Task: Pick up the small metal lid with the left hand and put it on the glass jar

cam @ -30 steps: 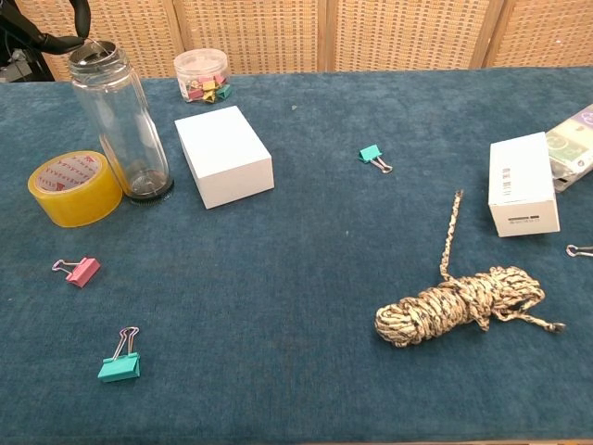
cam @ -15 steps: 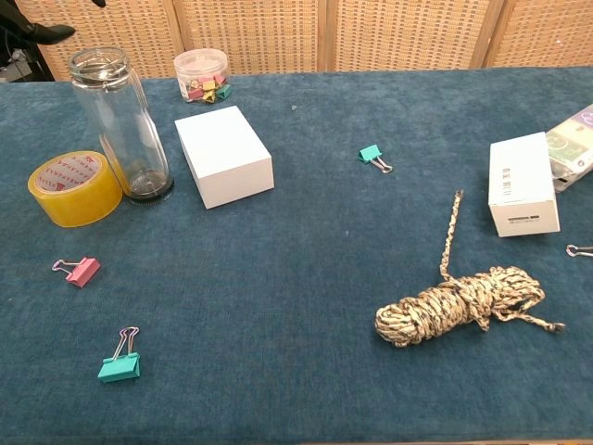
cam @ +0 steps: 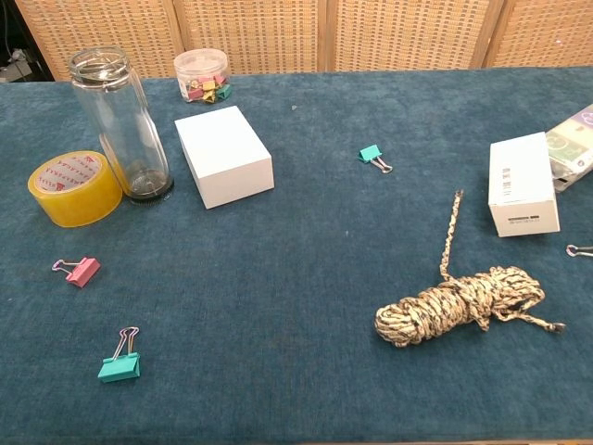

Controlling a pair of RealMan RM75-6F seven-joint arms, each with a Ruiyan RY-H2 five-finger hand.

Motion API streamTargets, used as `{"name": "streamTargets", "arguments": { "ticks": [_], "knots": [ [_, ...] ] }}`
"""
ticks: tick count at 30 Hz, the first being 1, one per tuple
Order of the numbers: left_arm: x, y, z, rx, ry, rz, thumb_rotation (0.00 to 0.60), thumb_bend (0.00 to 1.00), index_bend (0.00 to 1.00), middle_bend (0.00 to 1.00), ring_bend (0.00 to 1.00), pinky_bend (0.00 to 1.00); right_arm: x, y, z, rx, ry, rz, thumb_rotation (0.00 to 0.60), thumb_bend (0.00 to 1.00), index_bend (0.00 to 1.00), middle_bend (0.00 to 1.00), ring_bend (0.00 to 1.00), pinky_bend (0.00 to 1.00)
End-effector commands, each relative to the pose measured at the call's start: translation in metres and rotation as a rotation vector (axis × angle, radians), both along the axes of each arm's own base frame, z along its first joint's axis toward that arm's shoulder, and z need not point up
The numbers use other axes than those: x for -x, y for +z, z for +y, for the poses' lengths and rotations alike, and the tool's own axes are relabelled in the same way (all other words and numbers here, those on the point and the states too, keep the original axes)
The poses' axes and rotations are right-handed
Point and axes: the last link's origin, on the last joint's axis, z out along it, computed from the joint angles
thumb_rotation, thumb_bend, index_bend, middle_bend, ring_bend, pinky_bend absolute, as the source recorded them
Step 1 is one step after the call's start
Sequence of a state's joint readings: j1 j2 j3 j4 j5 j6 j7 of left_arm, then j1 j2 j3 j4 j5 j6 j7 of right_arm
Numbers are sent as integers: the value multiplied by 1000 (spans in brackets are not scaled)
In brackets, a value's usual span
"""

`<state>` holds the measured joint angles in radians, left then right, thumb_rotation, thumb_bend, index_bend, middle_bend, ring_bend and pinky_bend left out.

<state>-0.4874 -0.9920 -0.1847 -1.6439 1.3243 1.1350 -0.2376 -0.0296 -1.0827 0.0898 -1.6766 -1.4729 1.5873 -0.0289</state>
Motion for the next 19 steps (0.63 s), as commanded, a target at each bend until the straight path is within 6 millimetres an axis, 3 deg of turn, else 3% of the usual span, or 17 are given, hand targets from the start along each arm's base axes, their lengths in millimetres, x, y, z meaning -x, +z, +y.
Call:
{"name": "streamTargets", "arguments": {
  "ticks": [1,8,10,19],
  "knots": [
    [27,8,-20,-32,43,16,600,107,0,0,0,0,-1,0,0,-1,3,1,600,0,0,0,0,0],
    [66,8,-70,-116,145,51,600,98,0,0,0,0,-2,-1,1,0,9,9,600,0,0,0,0,0],
    [83,5,-98,-136,223,82,600,98,0,0,0,0,-3,-1,2,-1,11,10,600,0,0,0,0,0],
    [83,1,-117,-182,251,118,600,98,0,0,0,0,-3,-3,3,-6,13,18,600,0,0,0,0,0]
  ]
}}
